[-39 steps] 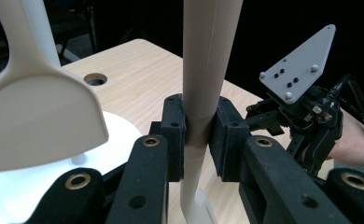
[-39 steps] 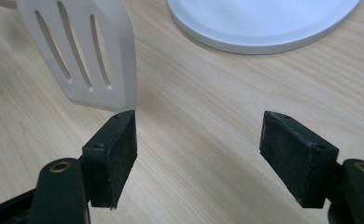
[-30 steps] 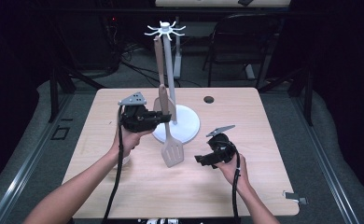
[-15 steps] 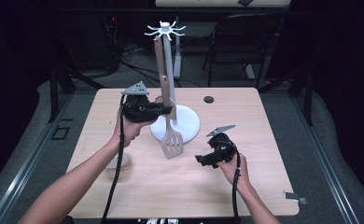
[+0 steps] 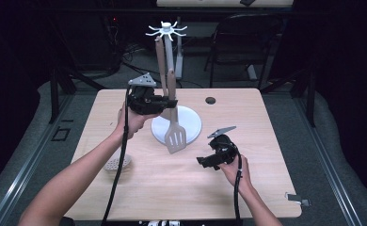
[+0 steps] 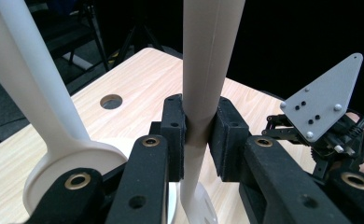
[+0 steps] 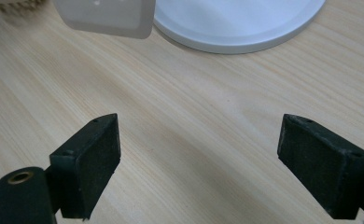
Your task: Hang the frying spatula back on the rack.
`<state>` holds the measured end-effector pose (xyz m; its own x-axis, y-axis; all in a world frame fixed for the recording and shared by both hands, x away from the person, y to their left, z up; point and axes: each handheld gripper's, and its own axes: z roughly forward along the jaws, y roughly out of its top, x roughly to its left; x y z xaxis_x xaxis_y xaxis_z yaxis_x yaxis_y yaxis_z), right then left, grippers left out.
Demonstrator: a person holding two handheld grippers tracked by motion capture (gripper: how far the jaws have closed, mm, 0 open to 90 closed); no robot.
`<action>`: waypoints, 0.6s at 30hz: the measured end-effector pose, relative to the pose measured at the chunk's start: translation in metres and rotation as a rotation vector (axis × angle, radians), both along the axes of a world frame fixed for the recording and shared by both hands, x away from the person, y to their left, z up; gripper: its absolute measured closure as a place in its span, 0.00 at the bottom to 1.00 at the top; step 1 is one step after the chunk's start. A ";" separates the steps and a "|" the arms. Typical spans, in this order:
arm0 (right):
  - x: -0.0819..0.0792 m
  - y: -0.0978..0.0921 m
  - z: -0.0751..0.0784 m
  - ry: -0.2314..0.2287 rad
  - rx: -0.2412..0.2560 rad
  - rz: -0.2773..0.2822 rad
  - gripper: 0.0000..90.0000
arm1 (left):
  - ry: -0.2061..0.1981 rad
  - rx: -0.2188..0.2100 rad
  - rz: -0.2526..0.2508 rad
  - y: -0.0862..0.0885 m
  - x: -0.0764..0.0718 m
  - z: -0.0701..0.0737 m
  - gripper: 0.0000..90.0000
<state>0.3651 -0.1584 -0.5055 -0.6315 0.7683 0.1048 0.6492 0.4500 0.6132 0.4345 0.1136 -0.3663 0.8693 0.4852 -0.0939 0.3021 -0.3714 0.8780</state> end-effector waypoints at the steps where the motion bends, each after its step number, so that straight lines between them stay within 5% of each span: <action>1: 0.000 0.000 0.000 0.006 0.003 0.000 0.14 | -0.002 0.006 -0.001 0.000 0.001 0.001 0.86; 18: 0.001 0.002 -0.003 0.009 -0.025 0.002 0.14 | -0.021 0.023 0.020 -0.007 0.019 0.021 0.86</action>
